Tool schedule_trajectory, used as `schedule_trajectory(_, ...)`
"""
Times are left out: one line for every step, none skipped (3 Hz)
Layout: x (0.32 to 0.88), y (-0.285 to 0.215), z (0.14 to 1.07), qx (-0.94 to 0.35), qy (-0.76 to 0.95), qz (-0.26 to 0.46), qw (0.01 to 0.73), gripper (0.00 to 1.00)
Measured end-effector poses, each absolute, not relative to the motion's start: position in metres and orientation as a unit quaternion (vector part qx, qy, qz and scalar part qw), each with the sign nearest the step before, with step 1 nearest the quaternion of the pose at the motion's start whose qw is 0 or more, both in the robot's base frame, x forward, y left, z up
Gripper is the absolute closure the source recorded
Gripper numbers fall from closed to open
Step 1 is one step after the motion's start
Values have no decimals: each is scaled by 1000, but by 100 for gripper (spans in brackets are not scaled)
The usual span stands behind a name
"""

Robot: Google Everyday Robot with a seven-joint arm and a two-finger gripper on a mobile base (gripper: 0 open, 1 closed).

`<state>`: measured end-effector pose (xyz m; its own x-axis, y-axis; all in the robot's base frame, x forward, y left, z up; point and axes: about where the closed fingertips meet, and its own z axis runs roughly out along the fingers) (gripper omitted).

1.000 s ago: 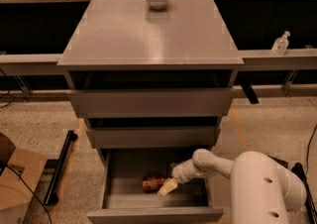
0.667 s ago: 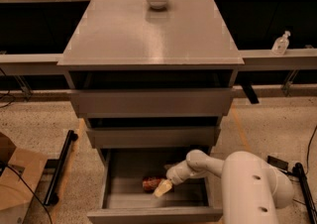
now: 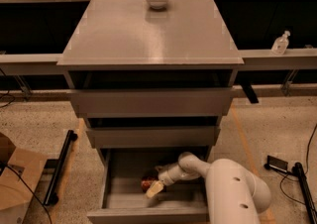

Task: Pick coke can from bottom drawer and place on counter

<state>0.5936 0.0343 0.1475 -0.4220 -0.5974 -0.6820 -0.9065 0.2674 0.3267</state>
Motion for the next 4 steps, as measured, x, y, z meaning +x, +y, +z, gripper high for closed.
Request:
schedule_trajectory(593,38,120,-474,769,371,215,0)
schedule_trajectory(595,36,120,-471,770,371,218,18)
schedule_trajectory(595,36,124,-471,770,371,218,49)
schedule_trajectory(595,36,124,-471,770,371,218,72)
